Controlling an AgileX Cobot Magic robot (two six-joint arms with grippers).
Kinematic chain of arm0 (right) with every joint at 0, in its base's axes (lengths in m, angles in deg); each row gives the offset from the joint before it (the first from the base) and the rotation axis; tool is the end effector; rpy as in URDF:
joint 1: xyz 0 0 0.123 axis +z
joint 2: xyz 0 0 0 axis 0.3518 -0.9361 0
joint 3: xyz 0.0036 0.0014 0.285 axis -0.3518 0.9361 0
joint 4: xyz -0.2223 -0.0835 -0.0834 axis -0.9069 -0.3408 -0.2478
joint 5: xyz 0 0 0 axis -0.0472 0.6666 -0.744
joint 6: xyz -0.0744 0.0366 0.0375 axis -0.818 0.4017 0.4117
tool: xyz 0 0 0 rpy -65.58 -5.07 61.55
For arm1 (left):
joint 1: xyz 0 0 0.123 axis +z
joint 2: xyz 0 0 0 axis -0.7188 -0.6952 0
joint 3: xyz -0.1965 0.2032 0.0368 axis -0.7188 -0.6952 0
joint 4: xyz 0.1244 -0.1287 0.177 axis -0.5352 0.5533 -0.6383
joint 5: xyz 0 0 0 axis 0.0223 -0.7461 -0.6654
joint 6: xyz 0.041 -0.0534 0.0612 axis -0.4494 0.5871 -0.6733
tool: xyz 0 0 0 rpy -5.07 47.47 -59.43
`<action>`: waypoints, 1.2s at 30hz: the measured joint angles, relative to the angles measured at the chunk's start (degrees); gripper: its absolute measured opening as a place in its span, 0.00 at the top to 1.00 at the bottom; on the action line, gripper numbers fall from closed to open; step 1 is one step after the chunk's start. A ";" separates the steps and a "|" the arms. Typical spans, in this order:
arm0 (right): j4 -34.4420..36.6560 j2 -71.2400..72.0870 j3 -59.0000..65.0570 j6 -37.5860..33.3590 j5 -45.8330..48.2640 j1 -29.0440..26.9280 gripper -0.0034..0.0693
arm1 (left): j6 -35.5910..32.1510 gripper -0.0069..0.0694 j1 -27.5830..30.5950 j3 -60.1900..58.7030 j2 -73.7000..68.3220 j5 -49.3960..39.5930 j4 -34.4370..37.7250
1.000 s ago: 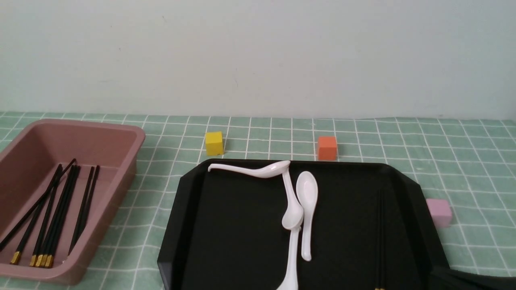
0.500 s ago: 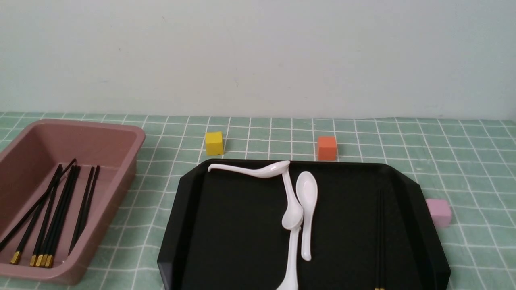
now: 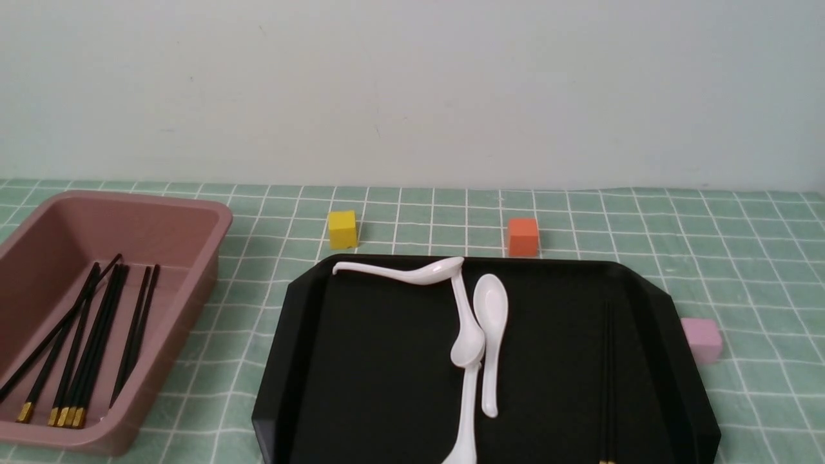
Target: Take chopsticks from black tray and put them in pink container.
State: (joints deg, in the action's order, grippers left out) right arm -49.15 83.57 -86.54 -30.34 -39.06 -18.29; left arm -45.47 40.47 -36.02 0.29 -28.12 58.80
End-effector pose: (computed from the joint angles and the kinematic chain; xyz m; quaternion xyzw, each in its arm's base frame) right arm 0.0527 0.0028 0.1745 -0.0157 0.8000 0.0163 0.5996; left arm 0.0519 -0.0044 0.1685 -0.1212 0.8026 -0.1379 0.5675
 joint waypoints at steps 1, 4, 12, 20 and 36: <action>0.00 0.00 0.00 0.00 0.00 0.00 0.88 | 0.00 0.60 0.00 0.00 0.00 0.00 0.00; 0.00 0.00 -0.05 0.00 0.00 0.00 0.87 | 0.00 0.60 0.00 0.00 0.00 0.00 0.00; 0.00 0.00 -0.05 0.00 0.10 0.00 0.86 | 0.00 0.60 0.00 0.00 0.00 0.00 0.00; 0.00 0.00 -0.05 0.00 0.10 0.00 0.84 | 0.00 0.60 0.00 0.00 0.00 0.00 0.00; 0.00 0.00 -0.05 0.00 0.10 0.00 0.82 | 0.00 0.60 0.00 0.00 0.00 0.00 0.00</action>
State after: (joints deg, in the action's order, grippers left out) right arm -49.15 83.57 -86.59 -30.34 -38.96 -18.29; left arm -45.47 40.47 -36.02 0.29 -28.12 58.80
